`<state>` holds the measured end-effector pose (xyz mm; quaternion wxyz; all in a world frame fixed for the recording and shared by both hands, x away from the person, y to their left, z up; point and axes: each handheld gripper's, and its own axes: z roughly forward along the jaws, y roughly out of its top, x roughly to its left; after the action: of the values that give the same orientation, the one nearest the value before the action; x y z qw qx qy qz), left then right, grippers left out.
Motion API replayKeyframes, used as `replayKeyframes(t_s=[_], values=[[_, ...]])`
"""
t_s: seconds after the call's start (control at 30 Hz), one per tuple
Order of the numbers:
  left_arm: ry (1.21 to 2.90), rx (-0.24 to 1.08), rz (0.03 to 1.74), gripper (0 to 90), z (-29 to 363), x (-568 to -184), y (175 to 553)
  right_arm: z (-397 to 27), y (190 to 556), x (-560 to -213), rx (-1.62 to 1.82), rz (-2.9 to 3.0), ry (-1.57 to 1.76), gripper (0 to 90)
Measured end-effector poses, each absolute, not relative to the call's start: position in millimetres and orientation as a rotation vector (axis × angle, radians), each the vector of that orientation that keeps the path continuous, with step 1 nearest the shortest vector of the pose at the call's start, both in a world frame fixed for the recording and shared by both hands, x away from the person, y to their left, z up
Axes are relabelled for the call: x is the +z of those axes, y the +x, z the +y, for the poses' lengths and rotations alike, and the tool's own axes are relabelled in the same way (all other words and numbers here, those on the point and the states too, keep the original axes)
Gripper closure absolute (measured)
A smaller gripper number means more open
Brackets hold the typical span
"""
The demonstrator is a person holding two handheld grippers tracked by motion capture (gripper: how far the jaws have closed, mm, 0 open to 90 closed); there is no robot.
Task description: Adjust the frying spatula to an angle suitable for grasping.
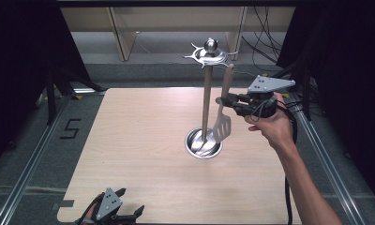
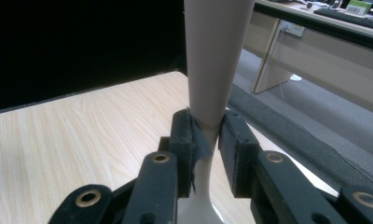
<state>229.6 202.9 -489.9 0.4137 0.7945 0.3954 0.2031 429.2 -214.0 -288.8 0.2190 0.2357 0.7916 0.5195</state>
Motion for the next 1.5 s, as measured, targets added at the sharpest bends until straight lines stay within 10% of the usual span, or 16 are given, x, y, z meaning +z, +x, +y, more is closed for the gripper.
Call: replayKeyframes(t_s=[1.5], values=[[1.977, 0.510, 1.007, 15.1, 202.7, -491.4, 228.8, -251.2, 373.1, -338.5, 1.384, 2.106, 0.759, 42.7]])
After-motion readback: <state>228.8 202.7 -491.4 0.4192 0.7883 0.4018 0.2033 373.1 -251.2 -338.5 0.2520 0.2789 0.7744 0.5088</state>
